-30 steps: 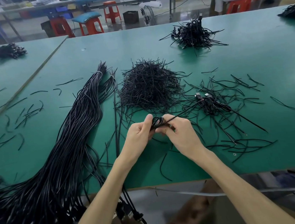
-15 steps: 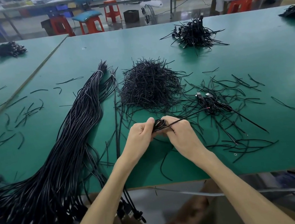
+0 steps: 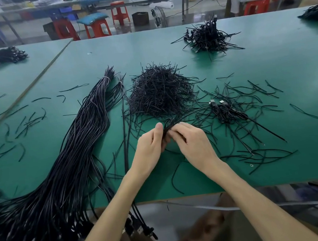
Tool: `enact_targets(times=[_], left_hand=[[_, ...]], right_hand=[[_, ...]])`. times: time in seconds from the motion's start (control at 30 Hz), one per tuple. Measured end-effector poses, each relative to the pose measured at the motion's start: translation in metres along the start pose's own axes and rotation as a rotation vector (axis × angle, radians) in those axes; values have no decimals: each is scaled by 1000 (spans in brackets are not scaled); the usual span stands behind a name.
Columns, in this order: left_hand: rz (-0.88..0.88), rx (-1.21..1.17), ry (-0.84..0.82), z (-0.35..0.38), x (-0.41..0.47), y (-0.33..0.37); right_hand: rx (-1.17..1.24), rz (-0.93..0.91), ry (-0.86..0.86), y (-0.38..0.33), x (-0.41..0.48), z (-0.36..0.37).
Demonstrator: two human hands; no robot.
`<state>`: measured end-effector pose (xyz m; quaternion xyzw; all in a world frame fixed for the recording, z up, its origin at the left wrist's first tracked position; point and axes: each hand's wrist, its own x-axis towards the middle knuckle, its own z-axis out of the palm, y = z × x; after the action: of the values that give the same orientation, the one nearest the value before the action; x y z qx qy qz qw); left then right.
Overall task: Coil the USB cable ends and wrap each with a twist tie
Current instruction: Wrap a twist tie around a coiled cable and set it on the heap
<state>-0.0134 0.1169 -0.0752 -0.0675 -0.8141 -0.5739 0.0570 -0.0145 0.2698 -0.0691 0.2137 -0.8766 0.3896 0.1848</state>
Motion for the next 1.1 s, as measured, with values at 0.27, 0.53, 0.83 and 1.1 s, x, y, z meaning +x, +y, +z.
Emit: enact_targets(times=[0.27, 0.53, 0.83, 1.1], left_hand=[[222, 483, -60, -27, -1, 22], [-38, 62, -49, -33, 4, 39], [-23, -242, -146, -48, -13, 70], [338, 17, -187, -61, -14, 88]], right_hand=[[-171, -263, 267, -8, -1, -2], [-342, -456, 240, -12, 5, -8], [-359, -513, 258, -21, 7, -40], [-269, -533, 339, -51, 12, -51]])
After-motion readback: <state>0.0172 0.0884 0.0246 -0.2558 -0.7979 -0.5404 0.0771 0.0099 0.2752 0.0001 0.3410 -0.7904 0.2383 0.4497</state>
